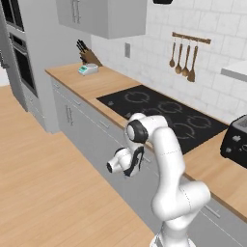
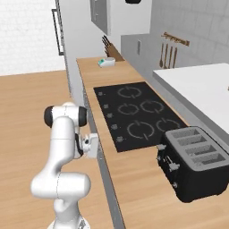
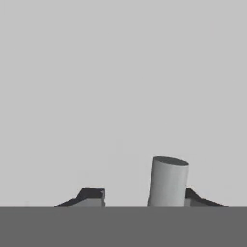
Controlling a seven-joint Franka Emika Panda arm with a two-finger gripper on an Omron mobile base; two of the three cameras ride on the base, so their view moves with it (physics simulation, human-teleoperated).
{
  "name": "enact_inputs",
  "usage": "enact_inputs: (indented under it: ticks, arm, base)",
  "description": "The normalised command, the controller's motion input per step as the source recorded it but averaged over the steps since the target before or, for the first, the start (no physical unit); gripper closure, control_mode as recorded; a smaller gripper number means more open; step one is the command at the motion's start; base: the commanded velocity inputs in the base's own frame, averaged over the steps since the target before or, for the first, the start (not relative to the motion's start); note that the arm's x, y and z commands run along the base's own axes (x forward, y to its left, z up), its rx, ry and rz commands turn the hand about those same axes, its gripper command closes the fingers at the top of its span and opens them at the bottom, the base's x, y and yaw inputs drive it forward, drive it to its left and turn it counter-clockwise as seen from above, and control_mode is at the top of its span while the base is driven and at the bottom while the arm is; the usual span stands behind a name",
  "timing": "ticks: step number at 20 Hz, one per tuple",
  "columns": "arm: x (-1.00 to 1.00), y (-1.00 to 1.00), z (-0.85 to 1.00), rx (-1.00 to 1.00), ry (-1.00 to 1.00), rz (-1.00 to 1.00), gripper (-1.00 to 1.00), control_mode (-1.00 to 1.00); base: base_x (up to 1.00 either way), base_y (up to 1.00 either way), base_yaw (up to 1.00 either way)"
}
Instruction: Take a straw from the drawer in front and place it inside the glass cup on the dining counter.
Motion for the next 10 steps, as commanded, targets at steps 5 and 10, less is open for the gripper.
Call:
enact_inputs:
  ticks: [5,10]
  arm:
    - [-0.31,0.55,0.00,0.05,-0.02,0.00,1.00,-1.00]
    - [-0.41,0.96,0.00,0.04,0.00,0.00,1.00,-1.00]
  base:
    - [0.00,0.00,0.00]
    - [0.00,0.00,0.00]
